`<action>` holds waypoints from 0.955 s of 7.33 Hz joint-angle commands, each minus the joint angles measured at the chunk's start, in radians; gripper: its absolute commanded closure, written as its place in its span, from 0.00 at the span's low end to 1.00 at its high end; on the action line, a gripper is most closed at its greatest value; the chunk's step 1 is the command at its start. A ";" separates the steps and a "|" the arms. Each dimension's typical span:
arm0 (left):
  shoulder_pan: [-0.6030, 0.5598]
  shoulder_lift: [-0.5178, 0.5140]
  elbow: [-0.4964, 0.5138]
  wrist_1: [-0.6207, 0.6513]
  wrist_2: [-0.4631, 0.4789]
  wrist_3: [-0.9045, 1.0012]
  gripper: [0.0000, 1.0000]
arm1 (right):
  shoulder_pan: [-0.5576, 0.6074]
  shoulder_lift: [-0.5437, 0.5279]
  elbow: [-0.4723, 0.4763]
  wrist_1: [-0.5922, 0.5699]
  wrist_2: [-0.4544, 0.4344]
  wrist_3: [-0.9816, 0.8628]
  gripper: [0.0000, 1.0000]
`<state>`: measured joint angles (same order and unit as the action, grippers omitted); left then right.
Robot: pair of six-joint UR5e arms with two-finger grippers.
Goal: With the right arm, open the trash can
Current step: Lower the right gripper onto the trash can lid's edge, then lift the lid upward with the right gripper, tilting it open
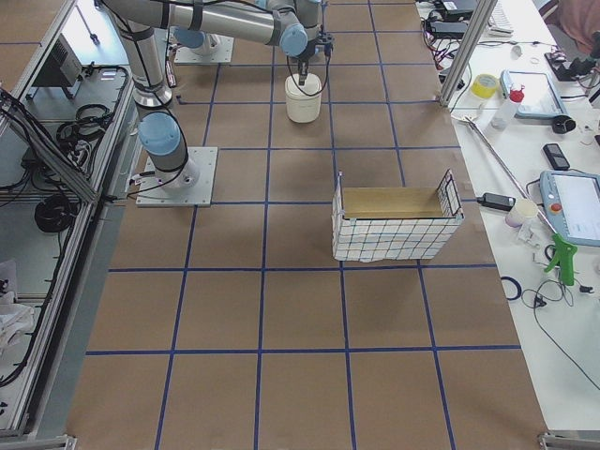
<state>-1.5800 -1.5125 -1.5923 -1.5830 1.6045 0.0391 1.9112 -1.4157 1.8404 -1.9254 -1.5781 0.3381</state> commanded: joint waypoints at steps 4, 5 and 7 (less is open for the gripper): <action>0.000 0.000 0.000 0.000 0.000 -0.001 0.00 | -0.003 -0.087 -0.061 0.040 -0.019 0.004 0.01; 0.000 0.000 0.000 0.000 0.000 -0.001 0.00 | -0.009 -0.113 -0.135 0.160 -0.022 -0.008 0.00; 0.000 0.000 0.000 0.000 0.000 0.001 0.00 | -0.084 -0.109 -0.293 0.275 -0.031 -0.065 0.00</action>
<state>-1.5800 -1.5125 -1.5923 -1.5831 1.6045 0.0387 1.8758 -1.5210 1.6394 -1.7151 -1.6022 0.3164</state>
